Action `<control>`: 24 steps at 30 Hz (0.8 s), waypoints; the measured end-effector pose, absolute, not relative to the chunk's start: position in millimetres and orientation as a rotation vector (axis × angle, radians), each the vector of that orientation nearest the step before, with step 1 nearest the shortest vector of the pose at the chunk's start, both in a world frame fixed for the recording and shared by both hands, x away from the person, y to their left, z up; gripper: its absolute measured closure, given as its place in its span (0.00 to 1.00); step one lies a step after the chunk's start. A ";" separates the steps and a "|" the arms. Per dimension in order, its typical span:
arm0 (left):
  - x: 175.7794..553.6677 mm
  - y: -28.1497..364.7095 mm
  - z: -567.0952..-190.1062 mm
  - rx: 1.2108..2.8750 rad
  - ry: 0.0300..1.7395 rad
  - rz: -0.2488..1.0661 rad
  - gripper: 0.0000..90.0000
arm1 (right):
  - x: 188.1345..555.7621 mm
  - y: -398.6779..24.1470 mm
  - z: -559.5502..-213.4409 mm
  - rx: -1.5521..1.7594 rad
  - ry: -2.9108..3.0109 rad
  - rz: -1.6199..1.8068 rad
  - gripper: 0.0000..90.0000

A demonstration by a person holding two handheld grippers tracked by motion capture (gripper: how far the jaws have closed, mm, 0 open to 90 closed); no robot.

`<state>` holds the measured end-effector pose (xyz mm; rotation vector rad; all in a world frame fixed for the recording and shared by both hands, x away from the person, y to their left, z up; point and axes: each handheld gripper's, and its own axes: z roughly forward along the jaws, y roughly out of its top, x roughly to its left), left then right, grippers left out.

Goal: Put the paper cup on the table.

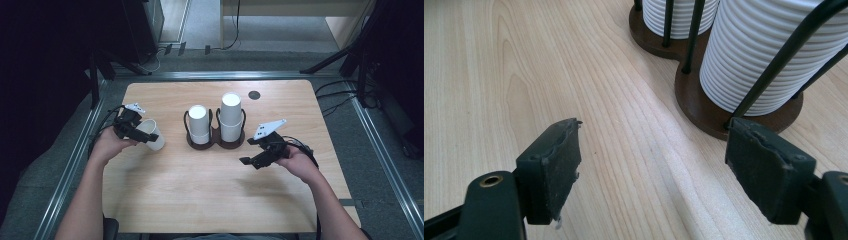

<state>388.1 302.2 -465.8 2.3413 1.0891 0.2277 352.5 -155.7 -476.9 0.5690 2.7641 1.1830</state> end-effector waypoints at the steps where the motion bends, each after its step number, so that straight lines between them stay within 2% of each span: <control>1: 388.8 303.9 -465.9 2.335 1.100 0.228 0.24 | 352.5 -155.6 -477.0 0.571 2.765 1.182 0.25; 17: 397.6 319.8 -469.4 2.268 1.261 0.294 0.22 | 351.1 -152.4 -479.6 0.545 2.786 1.145 0.25; 24: 398.4 320.4 -471.3 2.263 1.281 0.357 0.21 | 350.7 -151.3 -480.3 0.543 2.798 1.133 0.25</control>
